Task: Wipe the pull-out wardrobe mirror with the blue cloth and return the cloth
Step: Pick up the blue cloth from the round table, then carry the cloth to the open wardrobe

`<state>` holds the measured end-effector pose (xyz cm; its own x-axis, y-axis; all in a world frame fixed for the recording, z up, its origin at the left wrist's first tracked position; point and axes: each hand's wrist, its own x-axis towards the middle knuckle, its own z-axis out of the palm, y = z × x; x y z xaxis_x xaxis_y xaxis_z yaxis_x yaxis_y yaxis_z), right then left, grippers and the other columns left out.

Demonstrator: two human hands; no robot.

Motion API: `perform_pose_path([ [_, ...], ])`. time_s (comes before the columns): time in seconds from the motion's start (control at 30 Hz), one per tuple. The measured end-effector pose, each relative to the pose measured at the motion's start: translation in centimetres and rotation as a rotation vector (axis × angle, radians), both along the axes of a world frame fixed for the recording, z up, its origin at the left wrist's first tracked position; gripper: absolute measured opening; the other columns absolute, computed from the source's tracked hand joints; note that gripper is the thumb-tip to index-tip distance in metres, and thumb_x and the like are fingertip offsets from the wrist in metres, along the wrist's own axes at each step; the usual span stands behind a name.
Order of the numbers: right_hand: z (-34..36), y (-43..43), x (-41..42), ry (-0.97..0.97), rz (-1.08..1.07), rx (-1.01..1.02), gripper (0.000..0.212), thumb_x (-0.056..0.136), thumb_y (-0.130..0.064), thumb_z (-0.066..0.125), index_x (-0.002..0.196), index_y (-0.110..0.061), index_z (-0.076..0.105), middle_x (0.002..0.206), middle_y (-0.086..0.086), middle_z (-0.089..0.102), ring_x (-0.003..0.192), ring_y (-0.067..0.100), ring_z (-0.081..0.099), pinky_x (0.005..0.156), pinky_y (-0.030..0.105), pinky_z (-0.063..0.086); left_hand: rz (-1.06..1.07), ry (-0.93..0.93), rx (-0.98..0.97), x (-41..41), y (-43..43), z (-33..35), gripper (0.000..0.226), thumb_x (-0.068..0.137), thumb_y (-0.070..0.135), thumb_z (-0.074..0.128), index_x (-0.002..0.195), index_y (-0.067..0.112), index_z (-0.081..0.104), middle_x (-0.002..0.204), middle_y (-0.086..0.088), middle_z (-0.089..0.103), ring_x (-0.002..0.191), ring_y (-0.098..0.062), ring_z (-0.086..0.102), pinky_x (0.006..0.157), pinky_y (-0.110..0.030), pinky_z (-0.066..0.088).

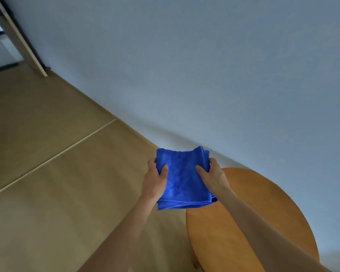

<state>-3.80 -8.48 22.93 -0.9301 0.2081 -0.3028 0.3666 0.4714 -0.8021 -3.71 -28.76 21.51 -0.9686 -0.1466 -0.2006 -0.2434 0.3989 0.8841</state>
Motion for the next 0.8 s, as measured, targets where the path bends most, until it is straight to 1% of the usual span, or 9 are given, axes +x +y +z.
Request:
perform_pose_path([
  [0.13, 1.5, -8.2, -1.5, 0.04, 0.089, -0.022, 0.018, 0.093, -0.042, 0.056, 0.1, -0.029, 0.045, 0.091, -0.006, 0.063, 0.075, 0.014, 0.064, 0.054, 0.025, 0.044, 0.092, 0.03, 0.081, 0.0, -7.9, 1.7, 0.038, 0.102, 0.034, 0.051, 0.137, 0.023, 0.04, 0.099, 0.014, 0.063, 0.09, -0.016, 0.068, 0.085, -0.046, 0.058],
  [0.23, 2.6, -14.1, -2.2, 0.055, 0.173, -0.03, 0.027, 0.091, -0.045, 0.057, 0.109, -0.028, 0.046, 0.092, -0.007, 0.063, 0.076, 0.013, 0.064, 0.054, 0.024, 0.043, 0.173, 0.042, 0.13, 0.8, -13.6, 2.9, 0.044, 0.101, 0.032, 0.056, 0.14, 0.024, 0.039, 0.108, 0.017, 0.06, 0.096, -0.009, 0.065, 0.086, -0.036, 0.057],
  [0.3, 3.3, -17.7, -2.5, 0.067, 0.245, -0.02, 0.031, 0.087, -0.048, 0.058, 0.11, -0.03, 0.045, 0.092, -0.009, 0.064, 0.076, 0.012, 0.064, 0.056, 0.027, 0.046, 0.216, 0.046, 0.167, 1.4, -17.1, 3.5, 0.046, 0.1, 0.028, 0.059, 0.141, 0.026, 0.039, 0.114, 0.016, 0.06, 0.101, -0.008, 0.065, 0.089, -0.036, 0.057],
  [0.37, 4.2, -21.0, -2.9, 0.084, 0.337, 0.007, 0.034, 0.084, -0.049, 0.057, 0.11, -0.031, 0.045, 0.091, -0.01, 0.065, 0.077, 0.013, 0.065, 0.062, 0.032, 0.051, 0.271, 0.052, 0.188, 2.0, -20.2, 3.9, 0.047, 0.098, 0.024, 0.061, 0.139, 0.029, 0.039, 0.113, 0.017, 0.059, 0.098, -0.004, 0.064, 0.079, -0.027, 0.057],
  [0.43, 5.1, -24.1, -3.4, 0.119, 0.405, 0.023, 0.025, 0.083, -0.047, 0.059, 0.1, -0.034, 0.047, 0.09, -0.009, 0.065, 0.078, 0.014, 0.066, 0.068, 0.036, 0.055, 0.327, 0.059, 0.187, 2.6, -22.9, 4.3, 0.048, 0.097, 0.022, 0.063, 0.138, 0.029, 0.039, 0.109, 0.023, 0.056, 0.092, 0.002, 0.062, 0.067, -0.015, 0.05],
  [0.5, 6.1, -27.0, -3.8, 0.154, 0.449, 0.003, 0.018, 0.085, -0.041, 0.061, 0.091, -0.035, 0.045, 0.09, -0.008, 0.064, 0.078, 0.012, 0.064, 0.065, 0.032, 0.052, 0.382, 0.058, 0.179, 3.0, -25.3, 4.9, 0.049, 0.097, 0.024, 0.063, 0.14, 0.028, 0.039, 0.107, 0.026, 0.054, 0.09, 0.004, 0.06, 0.06, -0.011, 0.047],
  [0.63, 7.5, -31.7, -4.4, 0.147, 0.521, -0.064, 0.019, 0.093, -0.031, 0.06, 0.103, -0.031, 0.044, 0.097, -0.01, 0.06, 0.083, 0.007, 0.059, 0.06, 0.023, 0.041, 0.468, 0.056, 0.127, 3.1, -29.3, 5.5, 0.056, 0.096, 0.028, 0.064, 0.145, 0.029, 0.036, 0.106, 0.022, 0.056, 0.091, 0.001, 0.059, 0.064, -0.017, 0.046],
  [0.73, 7.9, -34.0, -5.4, 0.169, 0.592, -0.091, 0.021, 0.095, -0.026, 0.057, 0.115, -0.023, 0.05, 0.103, -0.004, 0.063, 0.089, 0.012, 0.062, 0.064, 0.023, 0.041, 0.518, 0.05, 0.099, 2.6, -31.2, 5.7, 0.059, 0.096, 0.031, 0.064, 0.146, 0.027, 0.034, 0.107, 0.015, 0.059, 0.093, -0.007, 0.062, 0.071, -0.028, 0.052],
  [0.8, 8.0, -35.5, -6.5, 0.185, 0.633, -0.094, 0.02, 0.095, -0.023, 0.057, 0.115, -0.018, 0.054, 0.102, 0.0, 0.065, 0.086, 0.014, 0.063, 0.063, 0.022, 0.041, 0.554, 0.046, 0.08, 1.8, -32.4, 5.7, 0.058, 0.097, 0.031, 0.063, 0.146, 0.026, 0.033, 0.103, 0.017, 0.057, 0.091, -0.007, 0.062, 0.075, -0.031, 0.054],
])
